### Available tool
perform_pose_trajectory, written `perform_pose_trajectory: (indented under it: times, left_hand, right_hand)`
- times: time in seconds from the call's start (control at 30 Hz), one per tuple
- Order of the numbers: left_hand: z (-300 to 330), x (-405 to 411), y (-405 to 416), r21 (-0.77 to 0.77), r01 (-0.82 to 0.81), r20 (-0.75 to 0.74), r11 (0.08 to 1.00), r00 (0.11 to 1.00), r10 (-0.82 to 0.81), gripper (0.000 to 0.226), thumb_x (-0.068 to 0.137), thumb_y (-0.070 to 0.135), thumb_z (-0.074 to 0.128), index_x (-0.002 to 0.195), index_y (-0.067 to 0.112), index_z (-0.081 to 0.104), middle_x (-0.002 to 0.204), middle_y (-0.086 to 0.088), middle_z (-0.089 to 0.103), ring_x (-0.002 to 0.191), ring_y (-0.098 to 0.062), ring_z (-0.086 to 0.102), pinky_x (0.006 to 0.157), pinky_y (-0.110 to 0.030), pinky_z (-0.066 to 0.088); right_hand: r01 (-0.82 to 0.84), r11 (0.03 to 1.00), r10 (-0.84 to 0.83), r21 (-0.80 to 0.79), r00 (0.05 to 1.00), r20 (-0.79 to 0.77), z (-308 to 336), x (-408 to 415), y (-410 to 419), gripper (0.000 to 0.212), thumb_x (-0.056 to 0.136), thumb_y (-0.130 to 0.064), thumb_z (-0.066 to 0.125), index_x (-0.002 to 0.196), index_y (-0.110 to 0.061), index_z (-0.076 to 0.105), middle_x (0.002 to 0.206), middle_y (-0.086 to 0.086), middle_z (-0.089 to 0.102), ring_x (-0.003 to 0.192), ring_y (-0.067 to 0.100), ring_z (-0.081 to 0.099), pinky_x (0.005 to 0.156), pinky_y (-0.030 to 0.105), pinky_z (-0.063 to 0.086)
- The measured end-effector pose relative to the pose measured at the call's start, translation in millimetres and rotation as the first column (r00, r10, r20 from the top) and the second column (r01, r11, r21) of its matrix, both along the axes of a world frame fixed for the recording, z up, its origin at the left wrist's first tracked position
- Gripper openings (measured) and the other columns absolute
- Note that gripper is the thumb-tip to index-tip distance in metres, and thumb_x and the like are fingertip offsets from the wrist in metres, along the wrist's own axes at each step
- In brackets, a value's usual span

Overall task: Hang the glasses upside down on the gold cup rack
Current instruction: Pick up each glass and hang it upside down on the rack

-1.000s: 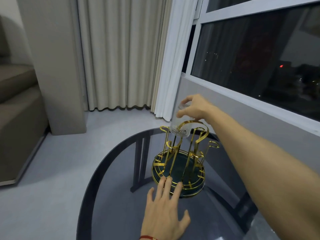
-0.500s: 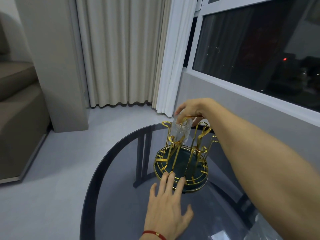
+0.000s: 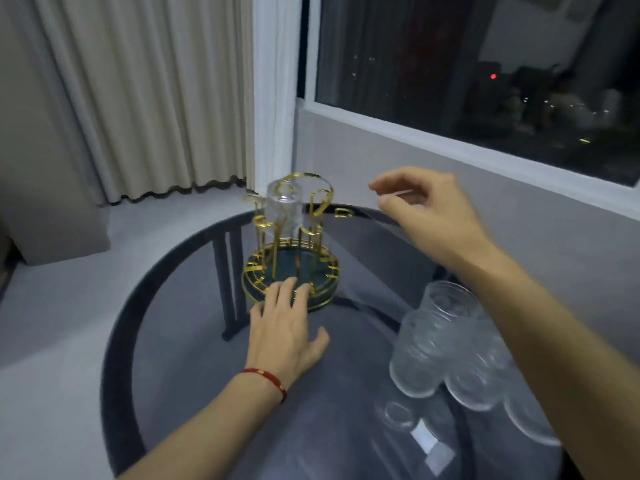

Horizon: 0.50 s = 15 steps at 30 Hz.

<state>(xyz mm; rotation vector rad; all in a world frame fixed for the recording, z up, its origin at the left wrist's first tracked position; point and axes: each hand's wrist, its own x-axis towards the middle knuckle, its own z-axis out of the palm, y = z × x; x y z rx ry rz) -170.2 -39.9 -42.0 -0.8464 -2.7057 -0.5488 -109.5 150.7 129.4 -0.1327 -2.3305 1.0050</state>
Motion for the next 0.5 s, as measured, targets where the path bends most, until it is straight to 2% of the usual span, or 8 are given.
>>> perform_pose_trajectory:
  times: [0.07, 0.1, 0.17, 0.2, 0.3, 0.37, 0.43, 0.5]
  left_hand:
    - [9.9, 18.4, 16.2, 0.18, 0.203, 0.009, 0.962, 0.978, -0.209, 0.07, 0.079, 0.04, 0.069, 0.142, 0.016, 0.048, 0.147, -0.004, 0.048, 0.139, -0.025, 0.038, 0.111, -0.044, 0.037]
    - [13.4, 31.5, 25.9, 0.276, 0.293, 0.067, 0.915, 0.944, -0.322, 0.071, 0.078, 0.037, 0.072, 0.142, 0.016, 0.048, 0.145, -0.003, 0.05, 0.137, -0.023, 0.04, 0.112, -0.041, 0.036]
    - [16.7, 55.8, 42.1, 0.414, 0.366, 0.241, 0.833, 0.839, -0.488, 0.083, 0.077, 0.046, 0.073, 0.149, 0.022, 0.038, 0.148, 0.002, 0.046, 0.137, -0.014, 0.037, 0.115, -0.033, 0.033]
    - [16.1, 64.3, 49.8, 0.452, 0.356, 0.316, 0.818, 0.793, -0.52, 0.092, 0.076, 0.054, 0.074, 0.152, 0.025, 0.032, 0.15, 0.006, 0.042, 0.138, -0.01, 0.036, 0.115, -0.03, 0.032]
    - [13.0, 79.8, 70.7, 0.507, 0.278, 0.428, 0.816, 0.741, -0.518, 0.107, 0.068, 0.062, 0.077, 0.154, 0.031, 0.024, 0.15, 0.015, 0.038, 0.137, -0.003, 0.037, 0.106, -0.019, 0.032]
    - [15.0, 82.9, 78.3, 0.536, 0.232, 0.452, 0.812, 0.733, -0.508, 0.098, 0.067, 0.056, 0.082, 0.149, 0.034, 0.032, 0.139, 0.02, 0.046, 0.128, 0.0, 0.044, 0.096, -0.013, 0.035]
    - [17.9, 82.0, 82.2, 0.562, 0.193, 0.456, 0.805, 0.739, -0.496, 0.085, 0.065, 0.046, 0.089, 0.137, 0.034, 0.047, 0.126, 0.022, 0.058, 0.115, 0.001, 0.055, 0.092, -0.015, 0.044]
    - [23.7, 76.6, 78.7, 0.579, 0.16, 0.45, 0.8, 0.755, -0.477, 0.081, 0.057, 0.044, 0.094, 0.127, 0.032, 0.056, 0.117, 0.018, 0.066, 0.108, 0.003, 0.061, 0.095, -0.024, 0.052]
  right_hand:
    - [0.099, 0.992, -0.103, -0.079, 0.993, -0.055, -22.3, 42.5, 9.9, 0.02, 0.085, -0.026, 0.065, 0.094, -0.04, 0.078, 0.097, -0.019, 0.08, 0.09, 0.0, 0.074, 0.085, 0.022, 0.058]
    - [0.14, 0.98, -0.152, -0.14, 0.985, -0.08, -34.1, 60.3, 13.2, 0.021, 0.086, -0.022, 0.065, 0.093, -0.038, 0.078, 0.096, -0.016, 0.081, 0.09, 0.004, 0.075, 0.087, 0.028, 0.06]
    - [0.19, 0.943, -0.229, -0.273, 0.966, -0.12, -56.4, 81.8, 14.4, 0.023, 0.086, -0.014, 0.064, 0.092, -0.032, 0.076, 0.094, -0.006, 0.081, 0.091, 0.017, 0.077, 0.089, 0.044, 0.062]
    - [0.211, 0.932, -0.256, -0.296, 0.959, -0.122, -65.4, 87.9, 13.2, 0.023, 0.086, -0.011, 0.064, 0.093, -0.03, 0.076, 0.094, -0.005, 0.08, 0.09, 0.018, 0.077, 0.089, 0.045, 0.062]
    - [0.254, 0.936, -0.285, -0.244, 0.953, -0.104, -82.9, 99.4, 8.8, 0.027, 0.088, -0.004, 0.064, 0.101, -0.025, 0.074, 0.097, -0.011, 0.077, 0.089, 0.005, 0.073, 0.083, 0.025, 0.059]
    - [0.239, 0.937, -0.272, -0.254, 0.957, -0.099, -86.7, 103.0, 7.4, 0.028, 0.089, -0.002, 0.063, 0.103, -0.023, 0.074, 0.1, -0.01, 0.076, 0.09, 0.004, 0.071, 0.076, 0.013, 0.054]
    - [0.234, 0.934, -0.265, -0.271, 0.96, -0.085, -88.4, 106.0, 6.2, 0.028, 0.089, -0.002, 0.063, 0.104, -0.023, 0.074, 0.101, -0.009, 0.076, 0.091, 0.004, 0.071, 0.076, 0.01, 0.052]
    - [0.199, 0.936, -0.236, -0.289, 0.967, -0.098, -89.0, 108.5, 5.2, 0.028, 0.089, -0.001, 0.064, 0.104, -0.024, 0.074, 0.1, -0.009, 0.077, 0.093, 0.006, 0.072, 0.081, 0.017, 0.055]
